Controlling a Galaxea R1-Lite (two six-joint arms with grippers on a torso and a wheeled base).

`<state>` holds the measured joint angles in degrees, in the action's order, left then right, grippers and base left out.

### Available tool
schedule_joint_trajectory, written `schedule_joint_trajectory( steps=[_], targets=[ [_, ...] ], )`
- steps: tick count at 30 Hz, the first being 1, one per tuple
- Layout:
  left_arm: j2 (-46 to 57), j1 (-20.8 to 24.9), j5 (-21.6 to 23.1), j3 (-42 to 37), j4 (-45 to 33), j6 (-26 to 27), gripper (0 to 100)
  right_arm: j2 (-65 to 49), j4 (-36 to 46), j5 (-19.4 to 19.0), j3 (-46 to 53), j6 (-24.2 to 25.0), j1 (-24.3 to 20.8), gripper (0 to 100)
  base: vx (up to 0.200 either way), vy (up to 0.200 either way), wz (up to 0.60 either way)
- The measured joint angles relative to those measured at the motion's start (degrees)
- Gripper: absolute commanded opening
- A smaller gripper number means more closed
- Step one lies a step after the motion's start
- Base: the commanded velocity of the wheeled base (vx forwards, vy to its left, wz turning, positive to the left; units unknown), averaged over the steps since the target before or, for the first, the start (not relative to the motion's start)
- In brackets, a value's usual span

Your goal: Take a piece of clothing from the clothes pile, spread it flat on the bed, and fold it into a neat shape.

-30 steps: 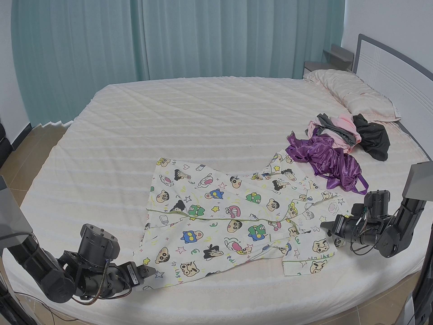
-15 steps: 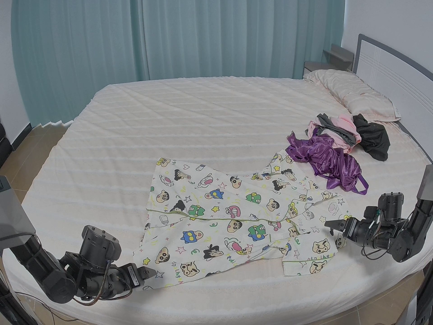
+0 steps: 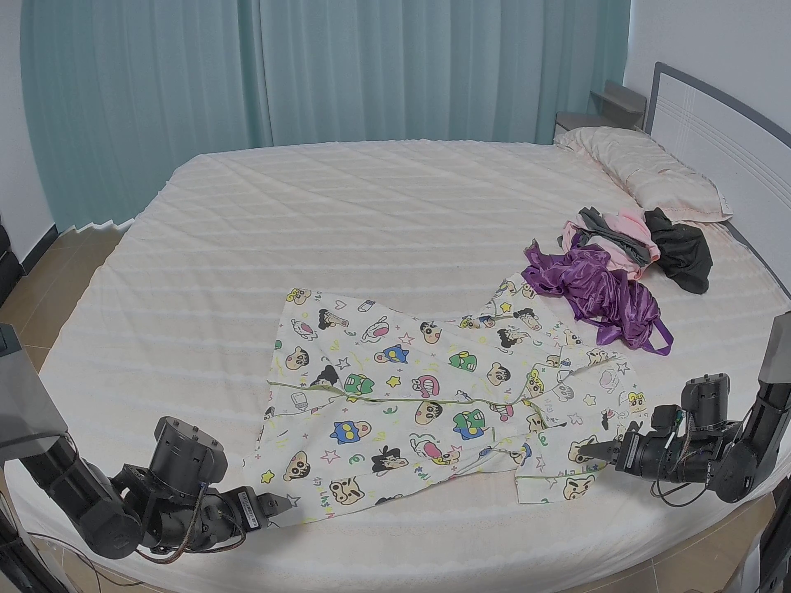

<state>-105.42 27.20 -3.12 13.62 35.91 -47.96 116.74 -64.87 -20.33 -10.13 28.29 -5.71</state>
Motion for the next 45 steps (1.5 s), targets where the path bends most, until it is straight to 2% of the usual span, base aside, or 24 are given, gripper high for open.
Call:
schedule_joint_trajectory(
  steps=[15,19,25,26,37,40,45],
  targets=[
    [0.00,0.04,-0.10,0.00,0.00,0.00,100,1.07,-0.95,0.30,-0.91,0.20,-0.83,0,0.000,0.000,0.00],
    [0.02,0.06,-0.11,0.00,0.00,-0.05,100,-1.05,2.77,0.35,-2.77,0.39,-0.79,0,0.000,0.000,0.00],
    [0.02,0.04,-0.11,0.00,0.00,-0.27,100,-2.40,13.47,0.37,-7.91,0.48,-0.30,0,0.000,0.000,0.00],
    [0.00,0.04,-0.11,0.00,0.00,-0.32,100,-2.38,14.57,0.35,-8.80,0.48,-0.20,100,0.000,0.000,0.00],
    [-0.04,0.11,-0.10,0.00,0.00,-0.38,100,-1.80,14.95,0.55,-10.23,-0.99,0.87,100,0.000,0.000,0.00],
    [-0.06,0.11,-0.11,0.00,0.00,-0.38,100,-1.80,14.92,0.57,-9.16,-3.34,1.28,100,0.000,0.000,0.00],
    [-0.06,0.15,-0.11,0.00,0.00,-0.35,100,-1.66,14.75,0.39,-7.45,-10.70,1.94,100,0.000,0.000,0.00]
  ],
)
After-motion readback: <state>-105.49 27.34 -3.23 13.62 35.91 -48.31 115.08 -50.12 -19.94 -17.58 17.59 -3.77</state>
